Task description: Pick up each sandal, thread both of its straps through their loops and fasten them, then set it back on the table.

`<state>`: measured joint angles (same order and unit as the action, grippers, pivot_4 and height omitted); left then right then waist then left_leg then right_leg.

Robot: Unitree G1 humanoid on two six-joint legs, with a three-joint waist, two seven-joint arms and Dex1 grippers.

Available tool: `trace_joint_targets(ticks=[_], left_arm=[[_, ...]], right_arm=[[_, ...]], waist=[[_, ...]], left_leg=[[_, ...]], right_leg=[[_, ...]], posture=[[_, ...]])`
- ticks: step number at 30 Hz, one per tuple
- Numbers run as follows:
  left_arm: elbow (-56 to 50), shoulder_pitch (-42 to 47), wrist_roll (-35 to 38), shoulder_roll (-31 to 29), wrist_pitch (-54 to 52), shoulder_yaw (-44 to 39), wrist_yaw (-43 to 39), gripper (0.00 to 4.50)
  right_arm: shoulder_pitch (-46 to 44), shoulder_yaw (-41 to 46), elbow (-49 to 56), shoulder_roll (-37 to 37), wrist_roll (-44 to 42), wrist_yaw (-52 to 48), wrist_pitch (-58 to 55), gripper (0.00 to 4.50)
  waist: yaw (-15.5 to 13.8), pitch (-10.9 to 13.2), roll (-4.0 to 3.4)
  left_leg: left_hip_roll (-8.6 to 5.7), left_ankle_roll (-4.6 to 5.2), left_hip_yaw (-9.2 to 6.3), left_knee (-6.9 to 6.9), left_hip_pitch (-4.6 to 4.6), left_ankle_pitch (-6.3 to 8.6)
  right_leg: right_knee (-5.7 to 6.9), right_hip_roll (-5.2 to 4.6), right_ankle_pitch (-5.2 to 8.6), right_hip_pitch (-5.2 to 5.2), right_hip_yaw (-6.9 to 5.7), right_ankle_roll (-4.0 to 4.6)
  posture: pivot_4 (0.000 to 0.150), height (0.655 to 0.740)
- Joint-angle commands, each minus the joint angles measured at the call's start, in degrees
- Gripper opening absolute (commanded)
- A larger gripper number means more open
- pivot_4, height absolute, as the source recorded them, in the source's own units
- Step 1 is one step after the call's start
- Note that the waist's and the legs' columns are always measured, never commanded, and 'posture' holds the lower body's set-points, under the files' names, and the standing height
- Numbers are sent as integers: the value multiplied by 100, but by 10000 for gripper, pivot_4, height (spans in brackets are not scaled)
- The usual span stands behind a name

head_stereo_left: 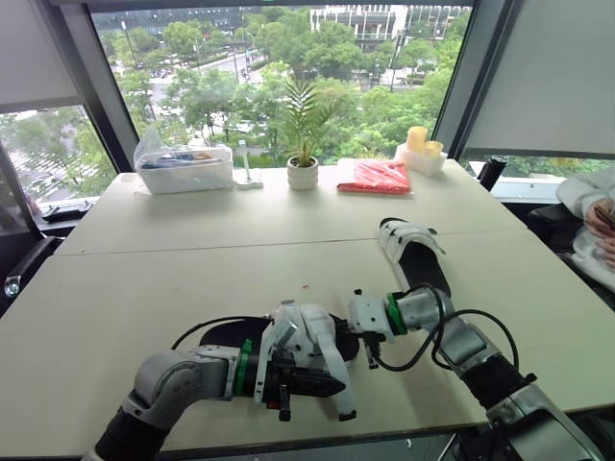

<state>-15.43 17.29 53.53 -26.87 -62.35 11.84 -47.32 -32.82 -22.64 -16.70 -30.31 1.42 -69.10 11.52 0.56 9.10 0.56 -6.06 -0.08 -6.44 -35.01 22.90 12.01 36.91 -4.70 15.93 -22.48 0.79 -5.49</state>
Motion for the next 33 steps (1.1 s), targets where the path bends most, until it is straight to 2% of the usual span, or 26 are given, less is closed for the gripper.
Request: trace_joint_targets(ticks=[1, 4, 15, 23, 33], left_arm=[[-7, 265, 378, -43, -149, -533, -64, 380], [68, 427, 571, -106, -303, -758, -126, 380], [1276, 1447, 466, -19, -488, -1209, -7, 380], [2248, 2001, -352, -35, -164, -615, -668, 380], [2932, 2419, -821, -211, -379, -136, -1655, 380]], right_arm=[[119, -258, -243, -7, 304, -71, -100, 0], [74, -262, -305, 6, 316, -62, -66, 0], [-65, -296, -500, 58, 345, -25, 72, 0], [-57, -303, -514, 42, 340, -24, 96, 0], [8, -288, -433, -1, 332, 16, 52, 0]], waist=[[2, 1, 2], [-1, 2, 3], [16, 4, 6], [22, 4, 6], [28, 4, 6]], left_leg=[[0, -1, 0, 0, 0, 0], [0, 0, 0, 0, 3, 0], [0, 3, -1, 2, 2, -3], [0, 1, -1, 1, 0, -2], [0, 0, 0, 4, 1, -1]], right_leg=[[0, 0, 0, 0, 0, 0], [0, 0, 1, -3, 0, -1], [3, 2, -1, -7, -2, -9], [3, 4, -2, -5, -2, -10], [3, 4, -2, -7, -2, -10]], posture=[[1500, 7400], [1500, 7400], [1500, 7400], [1500, 7400], [1500, 7400]])
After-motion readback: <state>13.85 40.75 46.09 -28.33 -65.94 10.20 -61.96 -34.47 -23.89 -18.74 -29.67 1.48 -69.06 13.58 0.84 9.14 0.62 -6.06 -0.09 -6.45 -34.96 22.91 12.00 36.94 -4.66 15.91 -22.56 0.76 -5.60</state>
